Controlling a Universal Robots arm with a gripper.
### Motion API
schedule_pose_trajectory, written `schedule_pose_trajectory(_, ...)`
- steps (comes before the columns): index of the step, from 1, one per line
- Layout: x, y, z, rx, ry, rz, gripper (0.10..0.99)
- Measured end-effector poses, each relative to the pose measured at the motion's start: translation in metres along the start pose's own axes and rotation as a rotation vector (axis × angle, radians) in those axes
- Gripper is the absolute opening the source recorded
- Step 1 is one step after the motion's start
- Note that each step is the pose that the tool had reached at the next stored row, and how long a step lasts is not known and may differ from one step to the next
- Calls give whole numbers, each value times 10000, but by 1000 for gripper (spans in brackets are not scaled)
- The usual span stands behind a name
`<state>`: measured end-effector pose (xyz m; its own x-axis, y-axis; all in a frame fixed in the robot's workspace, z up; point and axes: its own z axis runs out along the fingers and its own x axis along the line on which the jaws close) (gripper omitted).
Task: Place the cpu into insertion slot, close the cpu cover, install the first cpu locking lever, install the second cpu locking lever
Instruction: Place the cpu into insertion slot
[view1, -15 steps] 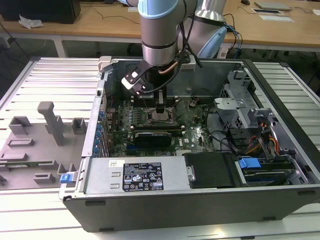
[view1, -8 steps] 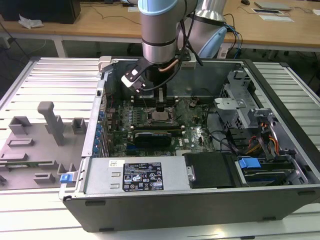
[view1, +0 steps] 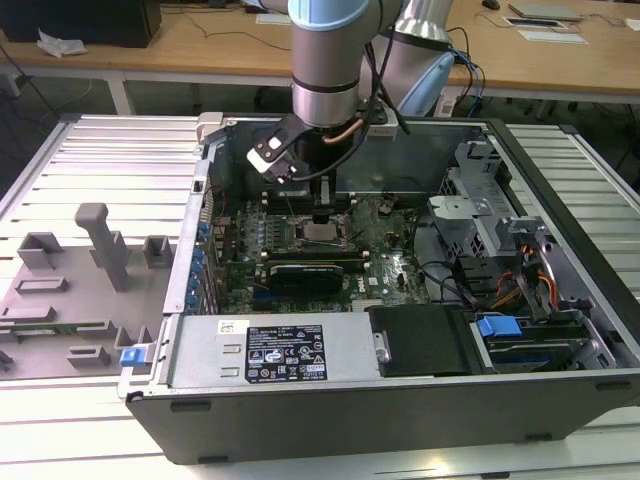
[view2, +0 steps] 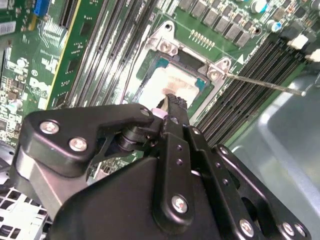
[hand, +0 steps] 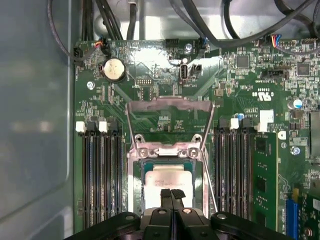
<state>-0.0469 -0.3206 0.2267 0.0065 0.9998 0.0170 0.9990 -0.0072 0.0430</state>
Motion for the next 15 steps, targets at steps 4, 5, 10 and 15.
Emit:
schedule_pose_trajectory(4,1,5,-31,0,1,2,106)
schedule_pose_trajectory(5,1,5,-44,0,1,1,106)
schedule_pose_trajectory(10,4,11,-177,0,0,1,106)
schedule_pose_trajectory(15,5,15,-266,1,0,1,106)
